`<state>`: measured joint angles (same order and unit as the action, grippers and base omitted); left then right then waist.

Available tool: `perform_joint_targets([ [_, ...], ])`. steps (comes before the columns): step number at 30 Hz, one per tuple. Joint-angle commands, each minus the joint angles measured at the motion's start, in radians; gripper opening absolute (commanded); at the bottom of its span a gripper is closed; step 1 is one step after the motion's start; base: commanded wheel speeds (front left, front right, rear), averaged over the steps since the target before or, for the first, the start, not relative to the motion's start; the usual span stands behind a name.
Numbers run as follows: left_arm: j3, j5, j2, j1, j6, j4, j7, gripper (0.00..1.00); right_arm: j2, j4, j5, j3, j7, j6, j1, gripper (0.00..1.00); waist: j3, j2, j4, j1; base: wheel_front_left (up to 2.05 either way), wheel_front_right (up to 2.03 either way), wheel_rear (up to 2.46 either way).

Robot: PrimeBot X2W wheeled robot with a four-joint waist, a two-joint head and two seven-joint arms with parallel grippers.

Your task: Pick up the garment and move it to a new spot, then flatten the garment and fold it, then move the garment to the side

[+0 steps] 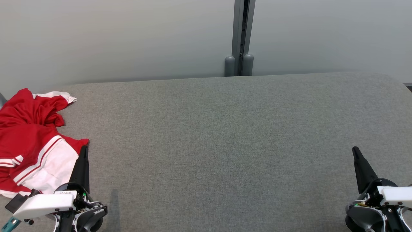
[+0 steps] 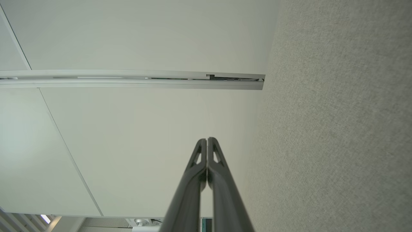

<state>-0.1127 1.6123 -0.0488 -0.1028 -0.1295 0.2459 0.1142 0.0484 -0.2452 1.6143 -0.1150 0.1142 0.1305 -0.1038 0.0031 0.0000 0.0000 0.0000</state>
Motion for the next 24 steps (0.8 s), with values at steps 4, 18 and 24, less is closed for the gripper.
perform_joint_targets([
  [4,-0.003,0.001,-0.003,-0.013,-0.002,-0.002,0.003,0.0,0.004,0.002,-0.003,0.0,0.002,0.0,-0.009,0.0,0.0,0.0,0.0,0.0,0.0,0.0,0.0],
  [18,-0.003,0.001,-0.003,-0.013,-0.002,-0.002,0.003,0.0,0.004,0.002,-0.003,0.0,0.002,0.0,-0.009,0.0,0.0,0.0,0.0,0.0,0.0,0.0,0.0],
  [24,-0.003,0.001,-0.003,-0.013,-0.002,-0.002,0.003,0.0,0.004,0.002,-0.003,0.0,0.002,0.0,-0.009,0.0,0.0,0.0,0.0,0.0,0.0,0.0,0.0],
])
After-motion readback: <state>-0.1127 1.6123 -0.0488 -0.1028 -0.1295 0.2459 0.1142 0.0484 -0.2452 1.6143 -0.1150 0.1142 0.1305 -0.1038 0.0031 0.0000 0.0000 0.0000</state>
